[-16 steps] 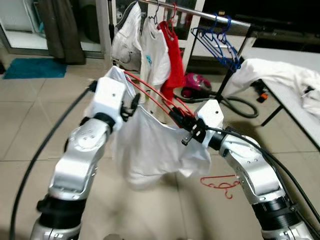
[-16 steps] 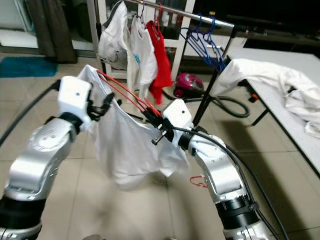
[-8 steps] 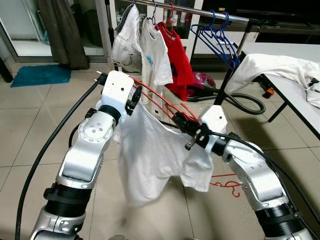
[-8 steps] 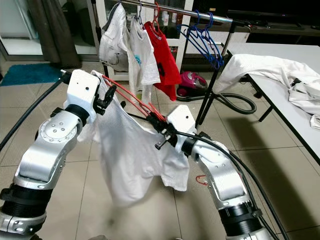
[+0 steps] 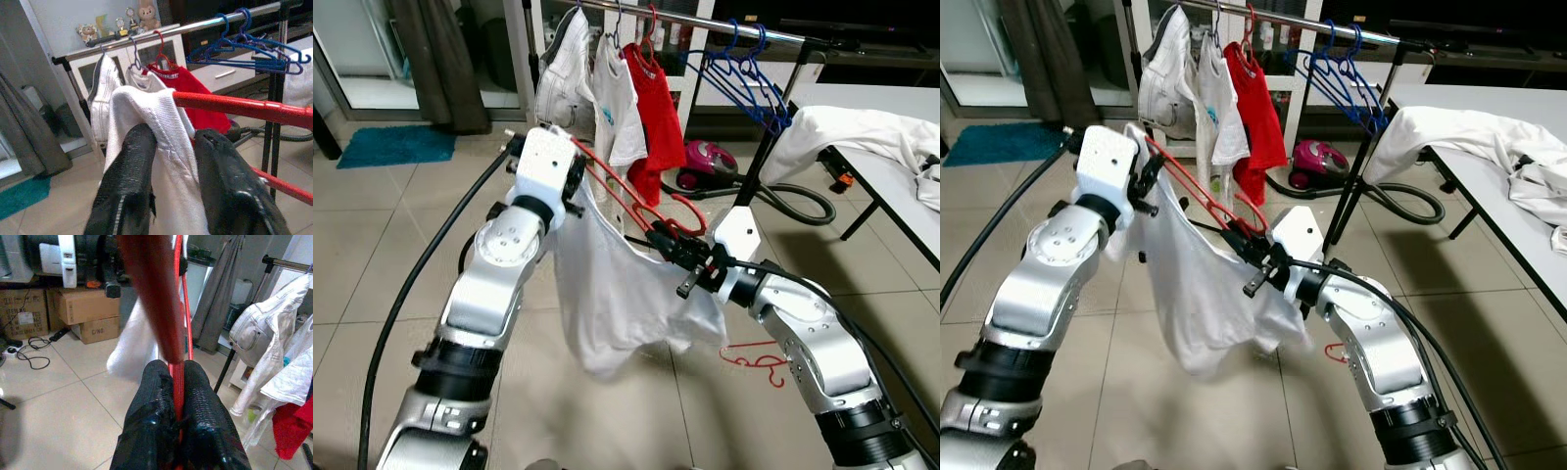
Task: Hang hanger
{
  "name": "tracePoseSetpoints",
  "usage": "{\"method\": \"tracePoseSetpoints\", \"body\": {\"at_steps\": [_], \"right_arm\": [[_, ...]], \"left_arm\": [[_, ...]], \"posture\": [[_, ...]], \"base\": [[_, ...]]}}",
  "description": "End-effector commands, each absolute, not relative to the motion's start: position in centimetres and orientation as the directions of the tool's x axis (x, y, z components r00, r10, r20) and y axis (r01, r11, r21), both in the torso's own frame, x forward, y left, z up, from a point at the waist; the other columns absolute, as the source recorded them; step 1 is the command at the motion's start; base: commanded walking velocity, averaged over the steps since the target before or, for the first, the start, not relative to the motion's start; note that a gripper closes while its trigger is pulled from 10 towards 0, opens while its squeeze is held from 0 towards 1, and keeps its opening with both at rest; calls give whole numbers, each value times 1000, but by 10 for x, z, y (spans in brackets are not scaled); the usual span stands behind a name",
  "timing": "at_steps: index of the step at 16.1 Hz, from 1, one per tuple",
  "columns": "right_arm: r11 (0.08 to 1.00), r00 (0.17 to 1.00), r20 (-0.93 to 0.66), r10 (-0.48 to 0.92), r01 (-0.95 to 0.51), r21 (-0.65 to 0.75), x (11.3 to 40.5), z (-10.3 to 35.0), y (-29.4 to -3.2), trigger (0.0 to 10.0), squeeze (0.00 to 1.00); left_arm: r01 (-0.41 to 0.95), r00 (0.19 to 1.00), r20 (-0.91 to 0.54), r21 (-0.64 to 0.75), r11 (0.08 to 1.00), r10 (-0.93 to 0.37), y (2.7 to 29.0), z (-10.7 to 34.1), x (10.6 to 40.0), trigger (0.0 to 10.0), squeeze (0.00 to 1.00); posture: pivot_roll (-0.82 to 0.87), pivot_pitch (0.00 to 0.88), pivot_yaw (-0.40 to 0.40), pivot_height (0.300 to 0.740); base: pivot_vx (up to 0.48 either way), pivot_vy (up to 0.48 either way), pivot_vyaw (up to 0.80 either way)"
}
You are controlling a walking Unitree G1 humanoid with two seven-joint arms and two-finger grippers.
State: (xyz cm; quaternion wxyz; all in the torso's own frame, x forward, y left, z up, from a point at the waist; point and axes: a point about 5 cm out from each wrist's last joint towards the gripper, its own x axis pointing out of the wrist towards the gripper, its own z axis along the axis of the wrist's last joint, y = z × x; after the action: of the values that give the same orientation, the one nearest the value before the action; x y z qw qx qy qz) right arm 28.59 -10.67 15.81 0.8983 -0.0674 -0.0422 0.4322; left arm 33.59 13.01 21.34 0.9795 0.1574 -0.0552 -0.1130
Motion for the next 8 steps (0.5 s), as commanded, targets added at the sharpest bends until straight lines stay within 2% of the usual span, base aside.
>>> {"method": "tracePoseSetpoints", "body": {"at_steps": [1,8], "right_arm": [[602,600,76,796,-774,-198,283,172,-109,10000,0],[608,613,48,788,-765,-214,287,171,-112,10000,0]], "left_arm": [[196,971,69,324,925,-230,131,214,339,0,0],[194,968,86,351,916,-238,126,214,337,0,0]], "posture": [[54,29,-38,740],[54,25,-46,740]], "base": [[0,0,0],[0,0,0]]}}
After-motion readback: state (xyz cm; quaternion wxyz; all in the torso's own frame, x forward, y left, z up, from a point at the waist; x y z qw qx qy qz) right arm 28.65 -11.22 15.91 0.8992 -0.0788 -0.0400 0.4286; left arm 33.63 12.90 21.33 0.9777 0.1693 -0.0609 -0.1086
